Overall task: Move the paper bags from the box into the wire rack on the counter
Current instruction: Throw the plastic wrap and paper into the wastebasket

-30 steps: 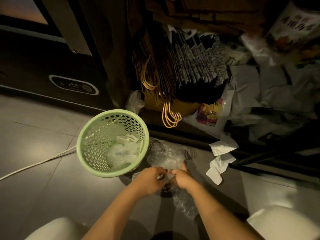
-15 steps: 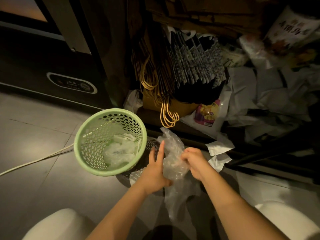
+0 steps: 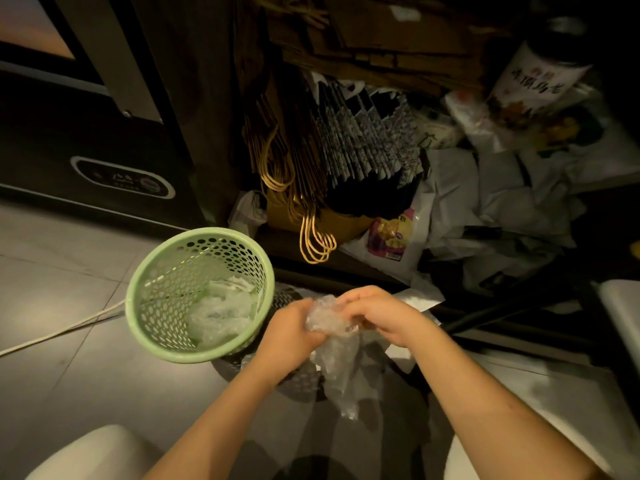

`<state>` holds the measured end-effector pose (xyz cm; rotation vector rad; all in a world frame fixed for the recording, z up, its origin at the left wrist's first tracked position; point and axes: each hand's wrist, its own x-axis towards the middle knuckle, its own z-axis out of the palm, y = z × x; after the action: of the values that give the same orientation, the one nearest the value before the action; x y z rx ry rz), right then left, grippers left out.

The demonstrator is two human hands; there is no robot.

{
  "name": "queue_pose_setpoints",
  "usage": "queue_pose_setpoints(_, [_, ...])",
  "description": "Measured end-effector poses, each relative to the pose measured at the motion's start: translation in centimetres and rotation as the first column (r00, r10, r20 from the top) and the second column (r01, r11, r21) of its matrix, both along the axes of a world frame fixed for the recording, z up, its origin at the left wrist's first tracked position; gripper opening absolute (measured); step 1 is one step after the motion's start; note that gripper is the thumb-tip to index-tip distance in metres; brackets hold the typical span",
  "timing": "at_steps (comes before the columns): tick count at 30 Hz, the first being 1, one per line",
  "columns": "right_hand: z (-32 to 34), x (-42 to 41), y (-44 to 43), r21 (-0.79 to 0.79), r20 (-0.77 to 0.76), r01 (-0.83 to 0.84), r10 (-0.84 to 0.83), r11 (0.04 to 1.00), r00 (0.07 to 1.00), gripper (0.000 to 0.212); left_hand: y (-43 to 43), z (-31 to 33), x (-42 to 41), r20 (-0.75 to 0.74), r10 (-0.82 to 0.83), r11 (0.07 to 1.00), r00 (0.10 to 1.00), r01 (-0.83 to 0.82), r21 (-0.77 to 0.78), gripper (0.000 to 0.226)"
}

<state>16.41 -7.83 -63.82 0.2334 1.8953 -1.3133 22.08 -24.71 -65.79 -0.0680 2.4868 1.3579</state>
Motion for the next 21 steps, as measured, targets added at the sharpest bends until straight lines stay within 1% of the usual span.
queue_pose_setpoints(2, [0.4, -0.6, 0.8, 0.034, -0.018, -0.031, 0.031, 0.999, 0.999, 0.018, -0.7, 1.2, -0.1, -0.021, 0.060, 0.998, 0.998, -0.059, 0.018, 0.026])
queue_pose_setpoints(4, [0.6, -1.4, 1.5, 0.117, -0.054, -0.046, 0.053, 0.992, 0.997, 0.017, -1.6, 2.3, -0.3, 0.000, 0.159, 0.987, 0.987, -0.159, 0.037, 0.042])
queue_pose_setpoints(5, [0.6, -1.9, 1.8, 0.162, -0.073, -0.051, 0.063, 0.985, 0.995, 0.016, -2.3, 2.7, -0.5, 0.013, 0.217, 0.975, 0.976, -0.217, 0.048, 0.046])
queue_pose_setpoints(7, [0.4, -2.9, 2.3, 0.259, -0.097, -0.089, 0.118, 0.962, 0.988, 0.020, -3.5, 3.5, -0.9, -0.008, 0.278, 0.958, 0.961, -0.277, 0.079, 0.036])
queue_pose_setpoints(8, [0.1, -3.4, 2.6, 0.324, -0.108, -0.128, 0.171, 0.937, 0.979, 0.024, -4.1, 3.8, -1.1, -0.030, 0.296, 0.953, 0.955, -0.293, 0.081, 0.031])
queue_pose_setpoints(10, [-0.4, -4.1, 3.2, 0.443, -0.102, -0.207, 0.278, 0.872, 0.955, 0.032, -5.2, 4.2, -1.5, -0.071, 0.329, 0.944, 0.942, -0.329, 0.011, 0.031])
queue_pose_setpoints(12, [-0.8, -4.6, 3.9, 0.509, -0.061, -0.253, 0.328, 0.823, 0.943, 0.035, -6.7, 4.3, -1.7, -0.098, 0.391, 0.914, 0.915, -0.398, -0.080, 0.038])
queue_pose_setpoints(14, [-1.3, -4.9, 5.1, 0.533, -0.036, -0.249, 0.316, 0.808, 0.948, 0.036, -8.1, 4.3, -1.9, -0.108, 0.437, 0.882, 0.893, -0.449, -0.140, 0.043])
queue_pose_setpoints(16, [-2.0, -5.1, 6.5, 0.567, -0.044, -0.214, 0.289, 0.795, 0.956, 0.038, -9.3, 4.4, -2.0, -0.123, 0.476, 0.852, 0.871, -0.492, -0.179, 0.042])
queue_pose_setpoints(18, [-3.1, -5.0, 8.2, 0.601, -0.060, -0.155, 0.238, 0.784, 0.969, 0.041, -10.3, 4.3, -2.4, -0.151, 0.510, 0.828, 0.847, -0.531, -0.181, 0.039])
queue_pose_setpoints(20, [-4.0, -4.8, 9.3, 0.627, -0.057, -0.115, 0.192, 0.770, 0.980, 0.046, -10.7, 4.1, -2.7, -0.149, 0.527, 0.822, 0.837, -0.546, -0.162, 0.040])
queue_pose_setpoints(21, [-4.4, -4.6, 9.8, 0.635, -0.046, -0.108, 0.177, 0.765, 0.983, 0.048, -10.7, 3.8, -2.9, -0.146, 0.514, 0.825, 0.845, -0.534, -0.186, 0.044])
